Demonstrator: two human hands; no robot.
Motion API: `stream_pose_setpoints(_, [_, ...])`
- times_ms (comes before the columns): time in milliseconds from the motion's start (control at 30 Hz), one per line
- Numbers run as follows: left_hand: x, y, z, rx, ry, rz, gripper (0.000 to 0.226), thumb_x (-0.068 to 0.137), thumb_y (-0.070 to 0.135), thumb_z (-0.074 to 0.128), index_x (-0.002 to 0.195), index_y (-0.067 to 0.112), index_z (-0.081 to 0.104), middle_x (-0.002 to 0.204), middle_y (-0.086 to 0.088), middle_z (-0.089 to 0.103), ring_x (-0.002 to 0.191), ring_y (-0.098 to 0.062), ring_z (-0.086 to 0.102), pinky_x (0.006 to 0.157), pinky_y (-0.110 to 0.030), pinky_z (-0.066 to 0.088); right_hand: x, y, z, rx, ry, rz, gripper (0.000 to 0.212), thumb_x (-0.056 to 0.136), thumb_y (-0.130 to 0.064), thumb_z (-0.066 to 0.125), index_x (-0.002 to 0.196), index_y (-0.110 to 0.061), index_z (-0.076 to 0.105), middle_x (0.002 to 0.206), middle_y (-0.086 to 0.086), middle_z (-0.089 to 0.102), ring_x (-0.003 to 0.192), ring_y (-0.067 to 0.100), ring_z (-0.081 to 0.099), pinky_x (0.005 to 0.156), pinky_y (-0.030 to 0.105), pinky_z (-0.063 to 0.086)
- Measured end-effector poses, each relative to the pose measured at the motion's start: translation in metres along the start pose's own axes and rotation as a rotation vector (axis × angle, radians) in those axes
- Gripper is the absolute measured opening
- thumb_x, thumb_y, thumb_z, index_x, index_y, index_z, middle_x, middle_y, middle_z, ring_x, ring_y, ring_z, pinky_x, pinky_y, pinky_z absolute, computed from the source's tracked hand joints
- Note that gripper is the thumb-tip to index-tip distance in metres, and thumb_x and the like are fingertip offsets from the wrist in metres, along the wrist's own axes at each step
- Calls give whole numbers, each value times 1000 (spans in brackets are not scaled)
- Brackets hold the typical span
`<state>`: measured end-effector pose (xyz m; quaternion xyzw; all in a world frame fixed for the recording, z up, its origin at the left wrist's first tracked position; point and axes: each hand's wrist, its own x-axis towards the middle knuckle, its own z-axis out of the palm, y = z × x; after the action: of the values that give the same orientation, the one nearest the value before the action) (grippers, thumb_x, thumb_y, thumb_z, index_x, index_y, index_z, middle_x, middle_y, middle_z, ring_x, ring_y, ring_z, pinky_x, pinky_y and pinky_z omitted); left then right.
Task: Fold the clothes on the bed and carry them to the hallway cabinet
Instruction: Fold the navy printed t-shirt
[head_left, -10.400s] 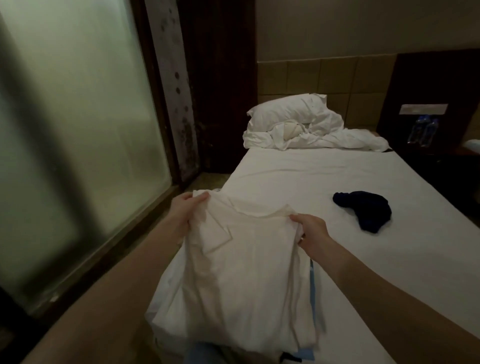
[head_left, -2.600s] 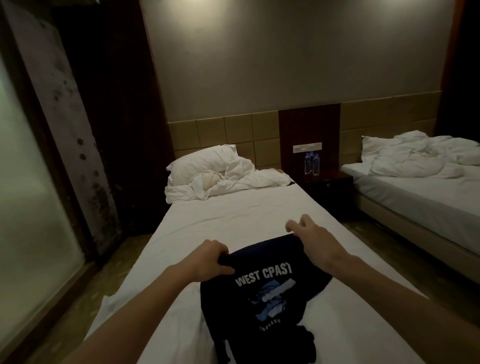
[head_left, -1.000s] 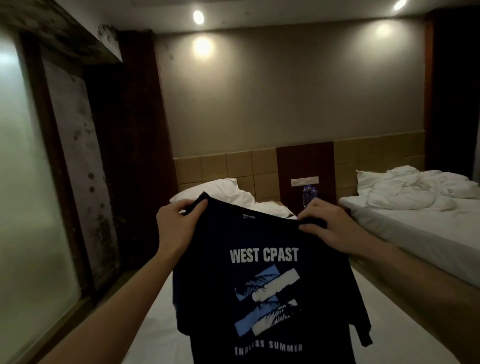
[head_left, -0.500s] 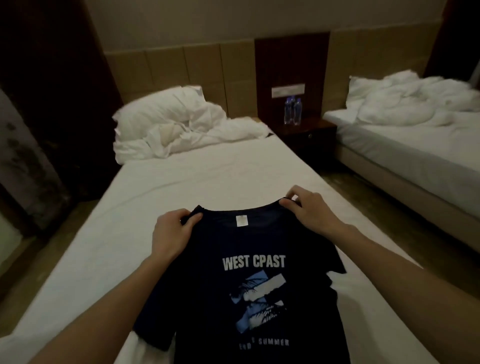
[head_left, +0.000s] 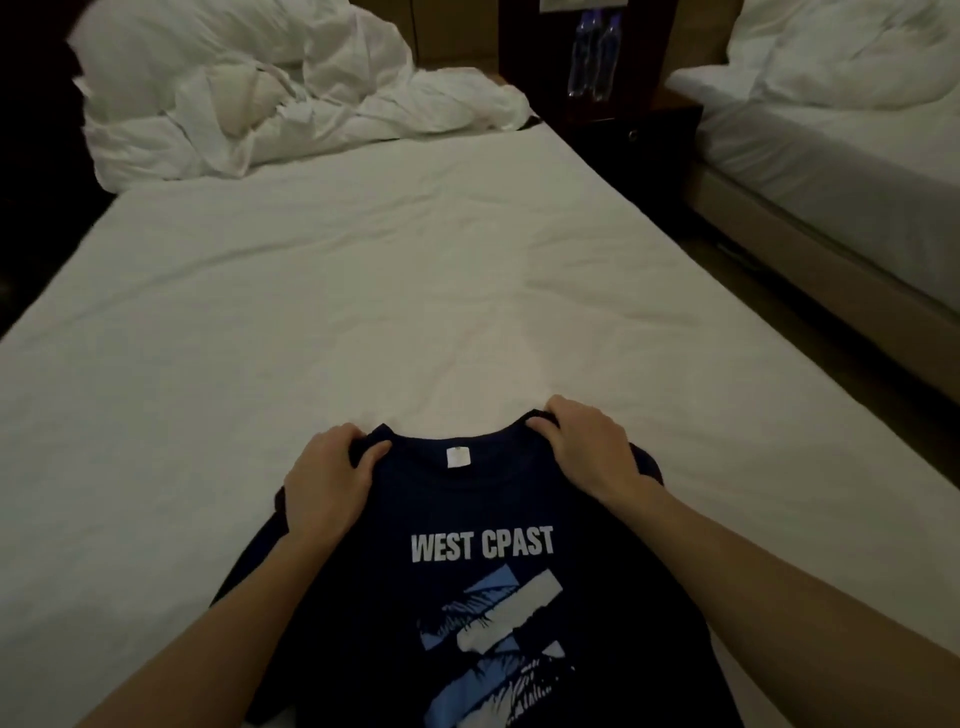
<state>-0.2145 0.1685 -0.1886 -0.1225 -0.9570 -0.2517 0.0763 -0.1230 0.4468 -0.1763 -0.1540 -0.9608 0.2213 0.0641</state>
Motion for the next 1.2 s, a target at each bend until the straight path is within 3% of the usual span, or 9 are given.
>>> stream_pose_setpoints(133, [-4, -3, -12, 60, 7, 62, 31, 93, 48, 60, 99, 18, 67, 93, 2, 68, 87, -20, 61, 78, -38, 49, -9, 0, -6, -8, 11, -25, 34, 100, -47, 45, 97, -14, 55, 95, 1, 58, 88, 21, 54, 77, 37, 49])
stream_pose_setpoints(300, [-37, -4, -52, 185, -100, -209, 45, 102, 44, 38, 131, 13, 56, 132, -9, 58, 119, -31, 52, 103, -48, 36, -46, 10, -41, 45, -71, 113, 38, 103, -34, 34, 122, -12, 59, 120, 9, 60, 108, 29, 53, 92, 43, 45])
stream_pose_setpoints(433, [-74, -18, -86, 251, -313, -402, 23, 95, 17, 42, 114, 6, 49, 126, -15, 47, 119, -35, 45, 100, -48, 39, -88, 29, -64, 45, -235, 201, 32, 85, -22, 31, 100, -16, 59, 107, 10, 63, 91, 26, 56, 80, 40, 52])
stream_pose_setpoints(567, [-88, -28, -107, 345, -489, -370, 15, 89, 17, 49, 97, 5, 51, 107, -14, 51, 102, -34, 55, 89, -44, 51, -115, 30, -80, 134, -272, 252, 35, 91, -7, 49, 126, -4, 49, 117, 16, 58, 102, 33, 57, 79, 35, 48])
stream_pose_setpoints(667, [-90, -26, -108, 191, -378, -340, 17, 96, 17, 49, 92, 2, 56, 97, -19, 62, 83, -31, 58, 69, -39, 48, -122, 30, -81, 259, -226, 371, 22, 86, -16, 64, 100, 1, 61, 93, 15, 62, 84, 28, 59, 66, 33, 42])
stream_pose_setpoints(767, [-92, -15, -106, -127, -193, -355, 18, 100, 20, 53, 101, 3, 52, 97, -14, 60, 87, -29, 56, 72, -37, 42, -123, 32, -81, 397, -187, 438, 32, 89, -26, 65, 68, -8, 50, 70, 9, 52, 67, 24, 54, 60, 31, 38])
stream_pose_setpoints(967, [-93, -22, -101, 14, -450, -408, 39, 95, 31, 64, 68, 4, 55, 69, -12, 59, 70, -29, 61, 53, -29, 40, -124, 34, -92, 566, -51, 442, 31, 98, -39, 55, 89, -10, 48, 92, 8, 59, 83, 25, 58, 68, 38, 49])
stream_pose_setpoints(1067, [-92, -7, -113, -88, -271, -361, 28, 98, 28, 58, 86, 3, 63, 90, -17, 66, 84, -34, 63, 67, -34, 45, -129, 39, -97, 612, 52, 426, 27, 97, -36, 57, 94, -9, 52, 96, 8, 62, 80, 18, 57, 59, 29, 43])
stream_pose_setpoints(1200, [-83, 42, -131, -350, -78, -327, 18, 87, 25, 73, 82, 9, 67, 83, -9, 70, 81, -29, 67, 68, -38, 53, -134, 37, -98, 695, 113, 392, 22, 91, -31, 68, 103, -14, 60, 97, -1, 61, 85, 14, 58, 68, 27, 46])
